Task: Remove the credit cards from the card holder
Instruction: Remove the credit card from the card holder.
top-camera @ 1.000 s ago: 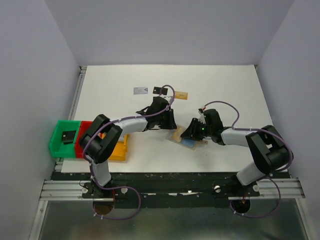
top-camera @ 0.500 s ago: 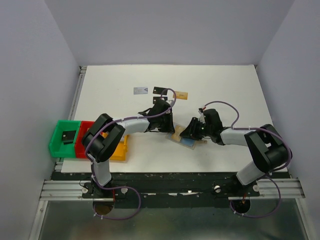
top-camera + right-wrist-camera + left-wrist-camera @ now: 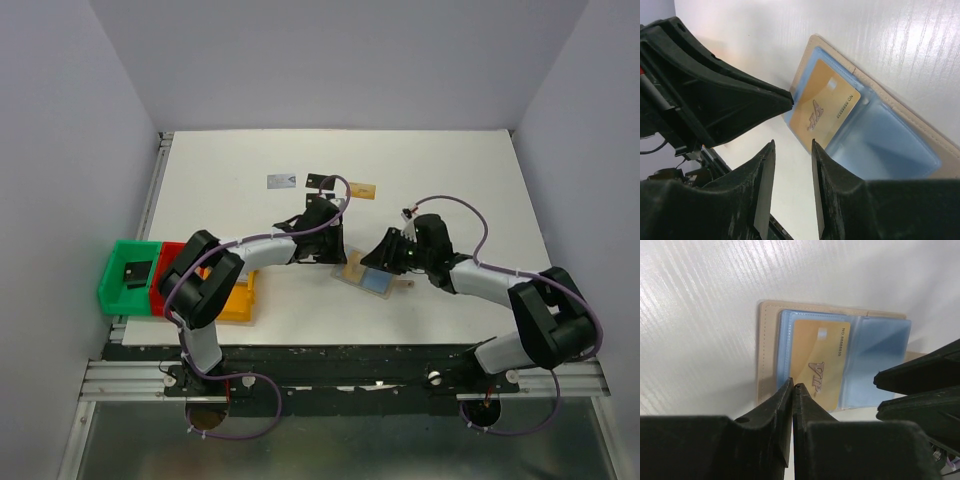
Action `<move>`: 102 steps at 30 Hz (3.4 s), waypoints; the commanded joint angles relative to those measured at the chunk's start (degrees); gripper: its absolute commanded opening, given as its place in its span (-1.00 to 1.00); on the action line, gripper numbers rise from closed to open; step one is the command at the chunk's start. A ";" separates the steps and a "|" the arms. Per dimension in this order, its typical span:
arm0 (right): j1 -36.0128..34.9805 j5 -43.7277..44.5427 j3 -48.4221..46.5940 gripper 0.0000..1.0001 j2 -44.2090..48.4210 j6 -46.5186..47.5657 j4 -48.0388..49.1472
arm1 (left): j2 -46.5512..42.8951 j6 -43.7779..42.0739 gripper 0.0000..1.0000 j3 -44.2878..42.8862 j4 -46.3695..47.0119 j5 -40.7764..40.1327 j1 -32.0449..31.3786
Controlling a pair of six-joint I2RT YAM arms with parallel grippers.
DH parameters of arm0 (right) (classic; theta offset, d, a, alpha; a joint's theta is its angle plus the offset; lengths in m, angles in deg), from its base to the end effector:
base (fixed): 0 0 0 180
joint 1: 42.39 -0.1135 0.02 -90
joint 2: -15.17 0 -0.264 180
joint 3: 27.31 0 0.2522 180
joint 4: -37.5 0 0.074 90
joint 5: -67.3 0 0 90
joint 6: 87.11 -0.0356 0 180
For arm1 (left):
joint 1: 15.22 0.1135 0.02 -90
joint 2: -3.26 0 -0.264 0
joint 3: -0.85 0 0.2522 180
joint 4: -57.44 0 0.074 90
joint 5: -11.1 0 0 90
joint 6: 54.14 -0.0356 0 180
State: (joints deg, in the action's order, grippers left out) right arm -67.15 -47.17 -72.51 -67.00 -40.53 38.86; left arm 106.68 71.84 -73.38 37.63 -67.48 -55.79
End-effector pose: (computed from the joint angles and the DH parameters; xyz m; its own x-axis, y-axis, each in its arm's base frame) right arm 0.2409 0.1273 0.1614 -0.8562 0.2940 -0.4247 -0.1356 0.6655 0.7340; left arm 0.2787 -0.2479 0.1651 -0.8964 0.0094 -0.4431 0.2589 0.8225 -0.5064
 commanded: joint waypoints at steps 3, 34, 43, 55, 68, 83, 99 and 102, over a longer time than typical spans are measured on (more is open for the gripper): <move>0.23 -3.04 -0.64 -0.15 -3.96 -0.09 1.40 | -2.87 -0.39 -0.60 -1.58 -1.34 -1.40 -0.20; 0.14 -2.96 -0.20 -0.01 -11.17 -0.88 4.40 | 2.49 -1.01 -0.64 -1.23 -2.66 -2.89 -0.20; 0.14 -2.87 1.20 0.03 -11.87 -3.77 7.38 | 2.76 -0.66 -0.66 -0.18 -2.31 -3.51 -0.20; 0.76 -7.61 5.51 -0.07 -15.30 -11.51 24.52 | 2.32 -0.74 -0.66 0.17 -2.22 -3.77 -0.20; 1.99 -8.67 6.74 -0.14 -17.23 -11.43 26.90 | -1.90 -1.45 -0.54 -0.27 -3.18 -5.44 0.67; 2.52 -11.12 6.04 -0.14 -19.69 -12.83 30.68 | 1.61 -0.92 -0.58 -0.09 -3.80 -6.59 1.29; 2.52 -21.76 -2.30 -0.12 -22.33 -3.70 19.96 | -3.30 1.98 -0.77 7.64 -3.89 -7.11 0.85; 2.52 -22.11 -3.80 -0.12 -22.16 -1.24 15.92 | -5.41 2.42 -0.79 9.48 -3.98 -7.99 0.85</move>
State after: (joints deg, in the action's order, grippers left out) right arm -64.76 -65.96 -73.85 -88.25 -46.41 60.10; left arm 103.38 73.13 -67.59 37.78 -73.32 -54.46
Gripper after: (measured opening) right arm 0.438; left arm 0.114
